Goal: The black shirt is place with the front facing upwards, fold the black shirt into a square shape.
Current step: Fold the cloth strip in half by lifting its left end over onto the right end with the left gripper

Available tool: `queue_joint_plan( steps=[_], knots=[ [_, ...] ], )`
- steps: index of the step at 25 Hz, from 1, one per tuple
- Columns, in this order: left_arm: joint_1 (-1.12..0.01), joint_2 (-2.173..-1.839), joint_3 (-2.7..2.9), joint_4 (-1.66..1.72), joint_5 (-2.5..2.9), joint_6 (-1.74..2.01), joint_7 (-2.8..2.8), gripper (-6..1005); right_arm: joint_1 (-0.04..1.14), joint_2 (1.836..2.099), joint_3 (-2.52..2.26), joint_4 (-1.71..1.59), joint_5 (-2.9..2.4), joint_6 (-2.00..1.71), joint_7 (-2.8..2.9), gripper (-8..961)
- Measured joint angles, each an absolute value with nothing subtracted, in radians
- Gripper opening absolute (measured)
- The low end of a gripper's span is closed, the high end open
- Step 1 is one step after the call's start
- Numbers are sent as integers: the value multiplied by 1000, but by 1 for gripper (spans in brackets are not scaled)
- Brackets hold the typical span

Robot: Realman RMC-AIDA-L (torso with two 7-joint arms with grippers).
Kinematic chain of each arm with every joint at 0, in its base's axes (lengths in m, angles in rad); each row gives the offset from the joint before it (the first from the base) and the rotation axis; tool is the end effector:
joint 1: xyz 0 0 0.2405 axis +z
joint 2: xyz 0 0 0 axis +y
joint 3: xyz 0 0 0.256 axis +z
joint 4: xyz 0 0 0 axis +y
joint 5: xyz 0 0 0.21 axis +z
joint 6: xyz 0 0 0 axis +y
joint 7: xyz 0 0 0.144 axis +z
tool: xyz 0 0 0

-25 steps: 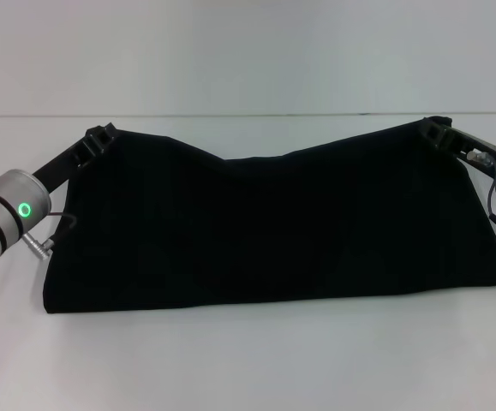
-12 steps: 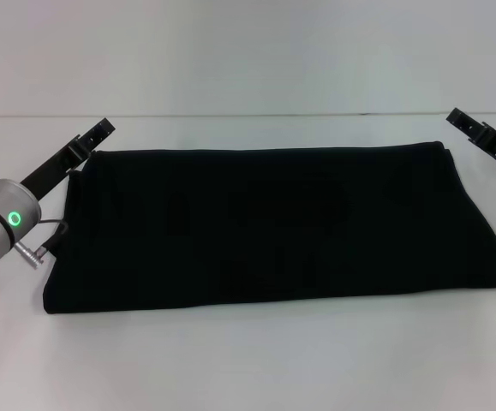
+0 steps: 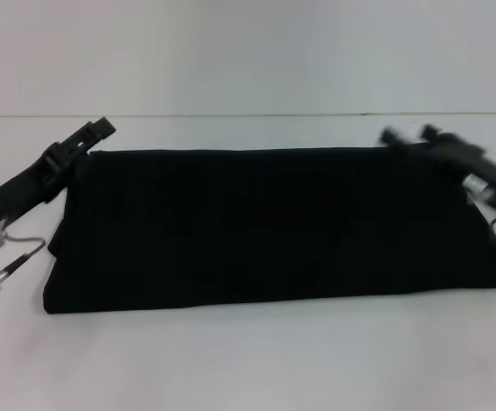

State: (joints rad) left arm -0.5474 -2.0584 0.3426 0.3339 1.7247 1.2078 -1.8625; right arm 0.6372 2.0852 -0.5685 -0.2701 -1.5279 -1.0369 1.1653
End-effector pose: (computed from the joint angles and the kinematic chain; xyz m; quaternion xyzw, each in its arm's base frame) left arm -0.3146 0.3645 0.0173 -0.6185 -0.5933 -0.4596 0.2328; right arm 0.2818 0.3925 -0.0179 -0.7906 0.3631 0.3389 0.3581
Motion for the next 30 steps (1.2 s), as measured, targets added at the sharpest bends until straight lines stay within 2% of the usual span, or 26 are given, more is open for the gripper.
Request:
queue_joint_plan(
  steps=[3, 6, 12, 15, 30],
  knots=[
    [-480, -2010, 440, 343, 1730, 1321, -2038, 960, 615, 2086, -687, -298, -1603, -1148, 1084, 935],
    [-412, -1982, 496, 357, 1735, 1419, -2151, 955, 603, 2089, -773, -306, -1668, -1199, 1041, 930],
    [-246, -2006, 503, 491, 1763, 1507, -2304, 945, 576, 2096, -846, -298, -1696, -1246, 947, 930],
    [-208, -2008, 501, 537, 1815, 1524, -2384, 945, 572, 2098, -842, -294, -1691, -1246, 934, 930],
    [-265, -2000, 506, 553, 1996, 1422, -2561, 942, 575, 2098, -848, -270, -1689, -1223, 908, 930]
  ],
)
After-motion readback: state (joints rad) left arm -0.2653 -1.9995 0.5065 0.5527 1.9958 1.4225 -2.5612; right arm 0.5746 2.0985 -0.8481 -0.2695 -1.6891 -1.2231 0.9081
